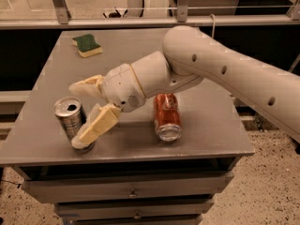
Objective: Pick redbull can
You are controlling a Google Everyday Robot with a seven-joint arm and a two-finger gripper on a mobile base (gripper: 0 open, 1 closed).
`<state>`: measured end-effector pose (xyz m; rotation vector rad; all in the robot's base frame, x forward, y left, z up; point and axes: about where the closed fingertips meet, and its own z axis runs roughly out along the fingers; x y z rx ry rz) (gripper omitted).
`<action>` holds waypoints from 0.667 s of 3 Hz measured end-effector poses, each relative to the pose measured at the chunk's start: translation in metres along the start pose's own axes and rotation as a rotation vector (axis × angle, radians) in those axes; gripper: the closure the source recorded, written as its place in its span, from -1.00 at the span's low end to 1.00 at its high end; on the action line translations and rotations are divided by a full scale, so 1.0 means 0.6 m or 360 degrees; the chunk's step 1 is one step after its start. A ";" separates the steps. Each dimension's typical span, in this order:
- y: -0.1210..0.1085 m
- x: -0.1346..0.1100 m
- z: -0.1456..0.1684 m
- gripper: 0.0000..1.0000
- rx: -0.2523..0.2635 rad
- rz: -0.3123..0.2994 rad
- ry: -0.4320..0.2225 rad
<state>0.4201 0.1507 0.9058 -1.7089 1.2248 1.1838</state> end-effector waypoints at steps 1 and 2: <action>0.002 0.003 0.006 -0.17 0.0001 0.0010 -0.0033; -0.004 0.005 -0.004 0.30 0.0035 0.0017 -0.0042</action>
Offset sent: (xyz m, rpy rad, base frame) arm 0.0143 -0.0130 -0.0019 0.0358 0.0131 -0.0604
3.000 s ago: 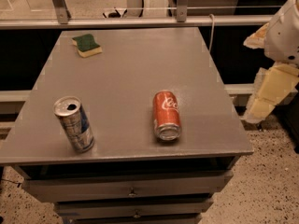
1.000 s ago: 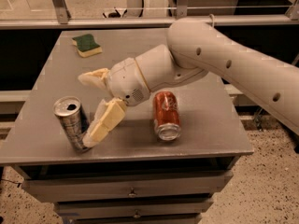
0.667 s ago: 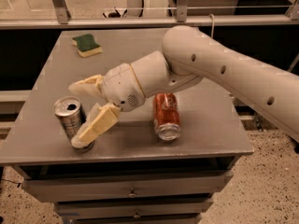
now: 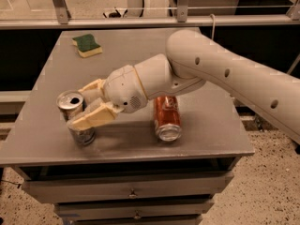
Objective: Pick redbull can
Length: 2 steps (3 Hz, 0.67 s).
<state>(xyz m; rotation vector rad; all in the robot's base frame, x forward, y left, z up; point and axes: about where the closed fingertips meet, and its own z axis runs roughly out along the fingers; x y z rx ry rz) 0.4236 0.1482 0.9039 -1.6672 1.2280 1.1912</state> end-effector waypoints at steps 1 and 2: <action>-0.022 -0.003 -0.050 0.77 0.0105 -0.0024 0.0059; -0.076 -0.026 -0.150 1.00 0.0303 -0.0107 0.0173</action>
Offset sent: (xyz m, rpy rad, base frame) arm 0.1225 -0.1270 0.0752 -0.1249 -0.2509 -0.3004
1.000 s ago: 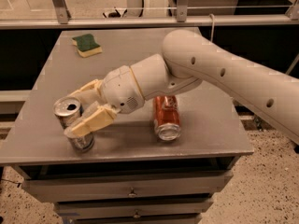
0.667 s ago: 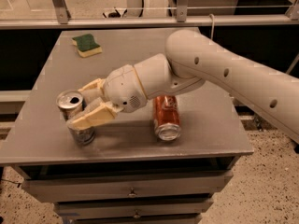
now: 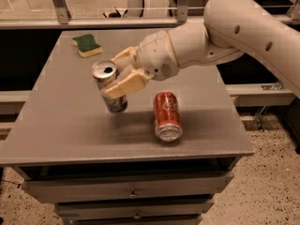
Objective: Pick redbull can
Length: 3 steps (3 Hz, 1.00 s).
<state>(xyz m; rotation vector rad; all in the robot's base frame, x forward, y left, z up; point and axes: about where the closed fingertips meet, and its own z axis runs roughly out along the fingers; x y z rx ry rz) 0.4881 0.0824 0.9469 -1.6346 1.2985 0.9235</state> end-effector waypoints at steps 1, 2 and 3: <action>0.009 -0.009 0.000 1.00 0.0005 -0.0016 -0.0013; -0.027 -0.020 -0.032 1.00 0.0145 -0.0097 -0.0075; -0.109 -0.020 -0.106 1.00 0.0390 -0.0209 -0.0113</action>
Offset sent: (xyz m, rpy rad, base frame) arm 0.0516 -0.0392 0.0512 0.1587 -0.2169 -0.1471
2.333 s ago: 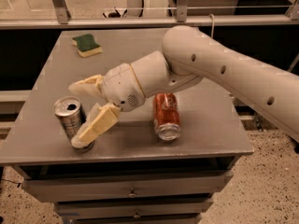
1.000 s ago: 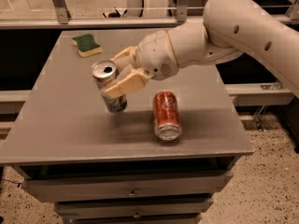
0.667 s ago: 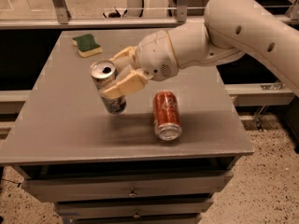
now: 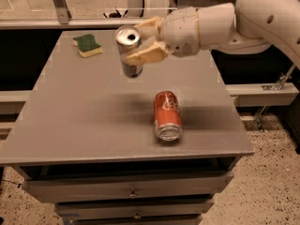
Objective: Pick redbull can
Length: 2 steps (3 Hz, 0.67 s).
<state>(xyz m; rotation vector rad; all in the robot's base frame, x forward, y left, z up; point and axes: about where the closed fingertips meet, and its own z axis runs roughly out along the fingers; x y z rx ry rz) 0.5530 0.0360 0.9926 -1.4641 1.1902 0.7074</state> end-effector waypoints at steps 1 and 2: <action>-0.095 0.020 -0.070 1.00 0.0257 -0.0044 -0.0018; -0.156 0.026 -0.130 1.00 0.0500 -0.0060 -0.0061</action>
Offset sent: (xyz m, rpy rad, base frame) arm 0.1125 -0.1442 0.0624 0.2307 -0.1986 -0.4363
